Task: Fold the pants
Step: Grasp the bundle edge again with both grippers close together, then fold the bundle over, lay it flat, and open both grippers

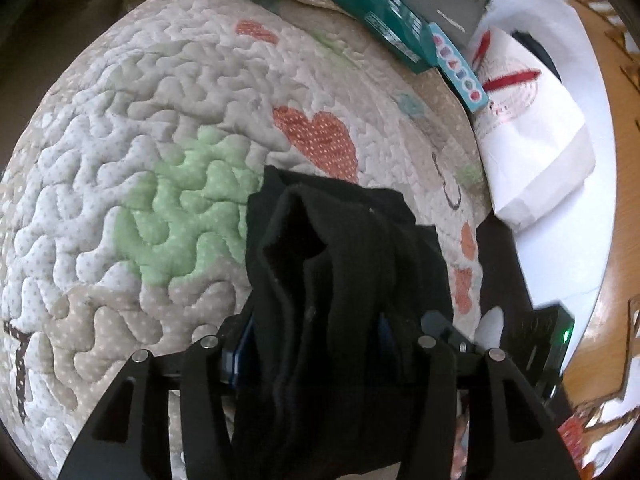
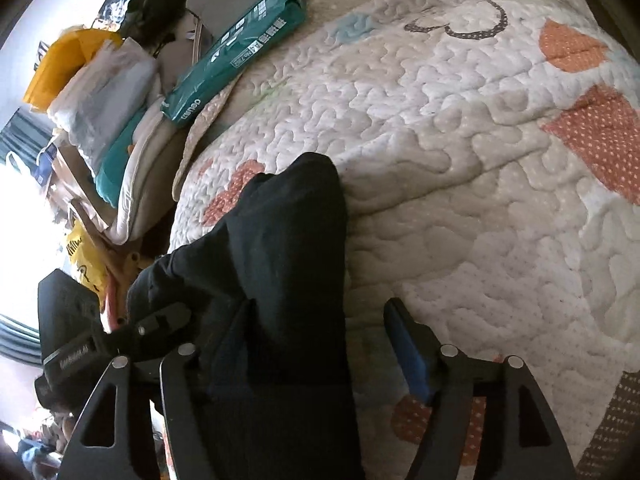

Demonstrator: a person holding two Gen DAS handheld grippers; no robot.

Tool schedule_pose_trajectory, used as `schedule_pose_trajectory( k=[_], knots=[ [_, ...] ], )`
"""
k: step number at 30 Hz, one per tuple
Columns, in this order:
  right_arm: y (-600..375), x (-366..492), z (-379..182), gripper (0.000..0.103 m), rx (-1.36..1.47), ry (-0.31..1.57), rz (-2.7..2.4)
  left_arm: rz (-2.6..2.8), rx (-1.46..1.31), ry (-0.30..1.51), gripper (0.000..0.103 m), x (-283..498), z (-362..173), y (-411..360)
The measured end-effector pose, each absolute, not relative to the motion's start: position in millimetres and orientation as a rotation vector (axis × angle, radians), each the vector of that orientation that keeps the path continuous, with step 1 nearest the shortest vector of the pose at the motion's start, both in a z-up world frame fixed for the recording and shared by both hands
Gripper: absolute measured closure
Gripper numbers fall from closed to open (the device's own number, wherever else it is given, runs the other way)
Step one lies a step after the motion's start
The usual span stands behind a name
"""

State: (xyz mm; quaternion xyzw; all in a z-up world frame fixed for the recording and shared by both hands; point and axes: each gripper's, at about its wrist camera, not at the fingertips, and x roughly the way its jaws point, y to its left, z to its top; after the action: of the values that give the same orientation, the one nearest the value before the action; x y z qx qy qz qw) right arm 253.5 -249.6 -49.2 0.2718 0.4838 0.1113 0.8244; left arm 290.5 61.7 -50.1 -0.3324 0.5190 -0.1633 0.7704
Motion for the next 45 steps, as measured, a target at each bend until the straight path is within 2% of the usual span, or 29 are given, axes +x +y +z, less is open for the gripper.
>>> schedule_pose_trajectory(
  k=[2,8,11,15,16,21,24,27,29,30,31,32,33,34,37,39,45],
  knots=[
    [-249.4,247.5,-44.0,0.028,0.569,1.023,0.235,-0.338,-0.751,1.124,0.049,288.6,-53.2,65.7],
    [-235.9,214.4,-35.1,0.028,0.505,1.017,0.307,-0.318,-0.746,1.112,0.051,284.0,-54.1,66.7],
    [-223.1,215.0,-43.0,0.027,0.497,1.046,0.335,-0.317,-0.708,1.108,0.064,281.9,-48.8,62.9],
    [-223.3,227.1,-54.3,0.026,0.602,1.052,0.323,-0.325,-0.657,1.102,0.070,281.0,-40.9,58.6],
    [-224.2,229.0,-56.5,0.027,0.630,1.052,0.324,-0.325,-0.650,1.101,0.071,281.5,-39.0,57.5],
    [-221.8,228.4,-51.6,0.054,0.670,1.058,0.373,-0.329,-0.663,1.092,0.072,275.5,-30.0,62.8],
    [-218.1,228.7,-39.8,0.058,0.689,1.048,0.422,-0.317,-0.662,1.065,0.072,268.8,-18.9,73.7],
    [-206.7,230.1,-31.0,0.058,0.708,1.033,0.472,-0.288,-0.682,1.044,0.072,265.6,-12.6,94.3],
    [-195.8,232.2,-31.0,0.059,0.712,1.031,0.502,-0.257,-0.686,1.066,0.066,269.0,-20.1,103.6],
    [-191.2,233.5,-34.4,0.055,0.708,1.038,0.504,-0.240,-0.692,1.097,0.064,272.2,-28.4,106.9],
    [-186.3,235.3,-40.1,0.053,0.700,1.055,0.496,-0.227,-0.716,1.142,0.051,276.2,-42.4,111.5],
    [-182.8,235.7,-47.0,0.045,0.678,1.080,0.466,-0.248,-0.777,1.152,0.049,276.6,-53.8,118.6],
    [-180.5,234.7,-53.1,0.031,0.646,1.095,0.426,-0.265,-0.825,1.138,0.049,275.7,-57.8,123.7],
    [-180.1,231.7,-59.1,0.027,0.621,1.103,0.386,-0.288,-0.887,1.122,0.048,274.1,-61.7,130.9],
    [-189.3,213.4,-63.8,0.026,0.662,1.059,0.389,-0.318,-0.982,1.100,0.048,270.6,-68.3,143.6],
    [-193.7,201.5,-61.9,0.022,0.653,1.049,0.373,-0.308,-0.994,1.093,0.048,267.6,-66.3,147.8],
    [-194.9,163.0,-44.8,0.017,0.556,1.029,0.303,-0.143,-0.774,1.048,0.046,236.4,-20.8,153.6]
  ],
)
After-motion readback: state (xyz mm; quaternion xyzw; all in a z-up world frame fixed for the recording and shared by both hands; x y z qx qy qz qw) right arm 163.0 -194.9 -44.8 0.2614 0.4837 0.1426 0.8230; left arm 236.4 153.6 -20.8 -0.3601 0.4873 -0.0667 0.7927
